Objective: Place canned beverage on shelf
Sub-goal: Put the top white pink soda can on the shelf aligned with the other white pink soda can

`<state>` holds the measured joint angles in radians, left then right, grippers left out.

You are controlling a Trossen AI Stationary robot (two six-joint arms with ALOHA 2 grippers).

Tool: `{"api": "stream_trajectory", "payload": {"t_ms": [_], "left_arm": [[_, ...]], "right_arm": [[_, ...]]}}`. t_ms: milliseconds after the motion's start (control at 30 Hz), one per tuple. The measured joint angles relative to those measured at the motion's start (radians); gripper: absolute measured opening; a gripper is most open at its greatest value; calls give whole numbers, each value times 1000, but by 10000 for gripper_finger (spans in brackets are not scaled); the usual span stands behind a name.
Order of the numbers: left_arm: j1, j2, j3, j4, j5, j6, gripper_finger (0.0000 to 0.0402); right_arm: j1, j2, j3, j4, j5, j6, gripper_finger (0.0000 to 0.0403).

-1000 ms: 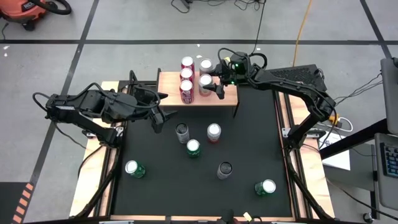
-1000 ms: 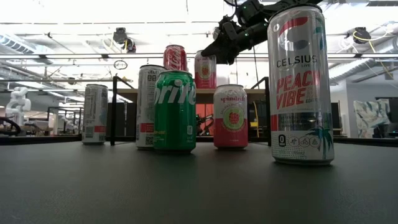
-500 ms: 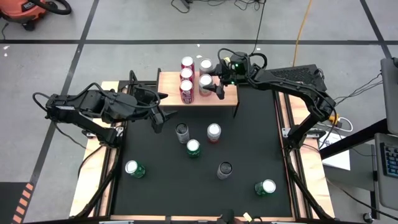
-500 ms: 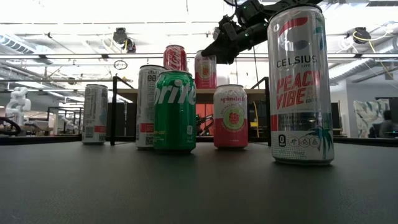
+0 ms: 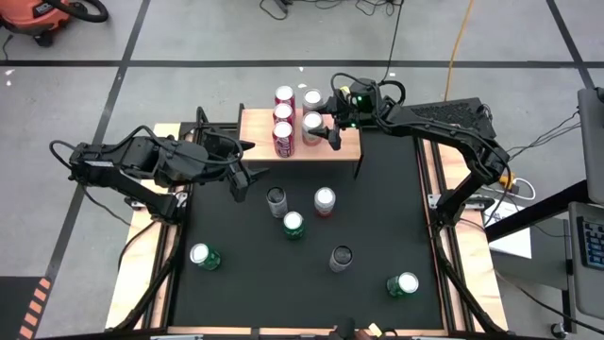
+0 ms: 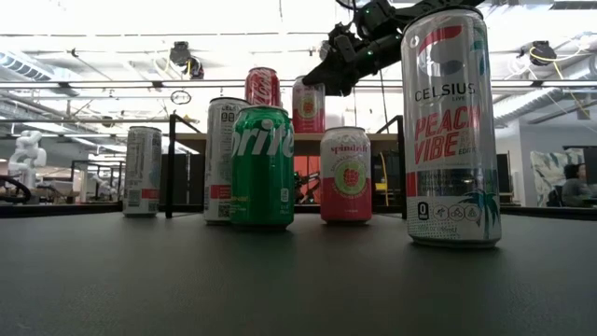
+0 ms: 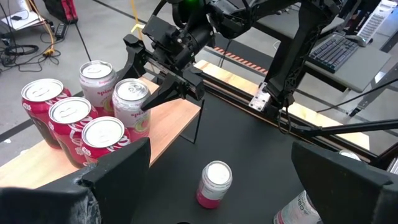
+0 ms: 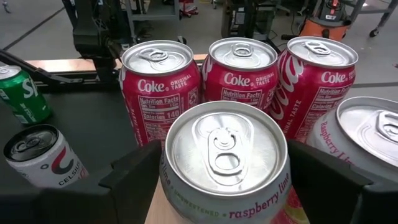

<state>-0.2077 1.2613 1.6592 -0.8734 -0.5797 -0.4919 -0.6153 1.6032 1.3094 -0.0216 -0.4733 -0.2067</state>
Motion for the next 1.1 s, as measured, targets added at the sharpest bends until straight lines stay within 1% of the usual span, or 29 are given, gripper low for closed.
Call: {"api": "stream_trajectory", "payload": {"t_ms": [500, 633, 767, 933, 1033, 1100], "left_arm": [[0, 0, 0, 0, 0, -1, 389], [0, 0, 0, 0, 0, -9, 389], [0, 0, 0, 0, 0, -24, 389], [0, 0, 0, 0, 0, -26, 389], [0, 0, 0, 0, 0, -26, 389], [0, 0, 0, 0, 0, -26, 389]], "right_arm": [[0, 0, 0, 0, -27, 4, 315], [0, 0, 0, -3, -26, 11, 334], [0, 0, 0, -4, 4, -9, 349], [2, -14, 0, 1, 10, -26, 349], [4, -45, 1, 3, 53, -52, 349], [4, -63, 11, -3, 56, -53, 349]]}}
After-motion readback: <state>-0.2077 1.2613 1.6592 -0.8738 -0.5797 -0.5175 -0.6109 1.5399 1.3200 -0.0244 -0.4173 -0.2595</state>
